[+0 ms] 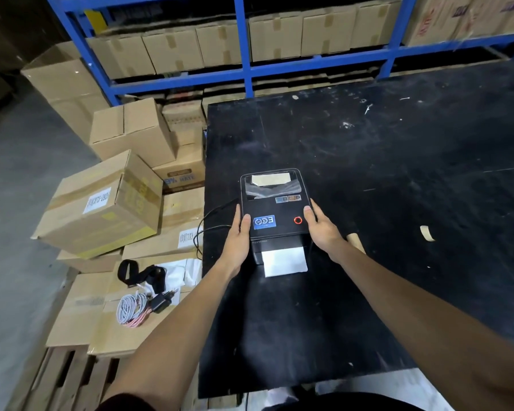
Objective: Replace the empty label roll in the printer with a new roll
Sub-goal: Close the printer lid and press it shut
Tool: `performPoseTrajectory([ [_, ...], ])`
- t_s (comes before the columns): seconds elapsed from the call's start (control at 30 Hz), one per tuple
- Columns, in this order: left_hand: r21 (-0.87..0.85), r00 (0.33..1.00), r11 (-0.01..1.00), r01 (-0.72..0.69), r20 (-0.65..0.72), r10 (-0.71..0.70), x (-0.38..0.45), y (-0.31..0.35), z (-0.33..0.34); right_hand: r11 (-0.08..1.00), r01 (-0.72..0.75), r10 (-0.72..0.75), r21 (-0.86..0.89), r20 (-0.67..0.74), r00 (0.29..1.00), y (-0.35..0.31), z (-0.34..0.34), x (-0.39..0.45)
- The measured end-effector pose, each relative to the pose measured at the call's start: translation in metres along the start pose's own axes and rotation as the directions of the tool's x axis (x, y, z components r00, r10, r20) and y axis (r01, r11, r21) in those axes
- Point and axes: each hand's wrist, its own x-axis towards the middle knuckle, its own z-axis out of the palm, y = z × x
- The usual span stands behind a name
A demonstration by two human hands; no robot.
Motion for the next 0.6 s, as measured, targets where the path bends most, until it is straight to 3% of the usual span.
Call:
performPoseTrajectory([
  [0.17, 0.018, 0.997, 0.997, -0.078, 0.03, 0.078, -0.001, -0.003, 0.0, 0.999, 0.007, -0.007, 0.04, -0.005, 1.0, 0.007, 0.003, -0.002],
  [0.6, -0.097, 0.998, 0.993, -0.062, -0.002, 0.062, 0.0, -0.008, 0.006, 0.999, 0.035, -0.035, 0.02, -0.043, 0.998, 0.015, 0.009, 0.002],
])
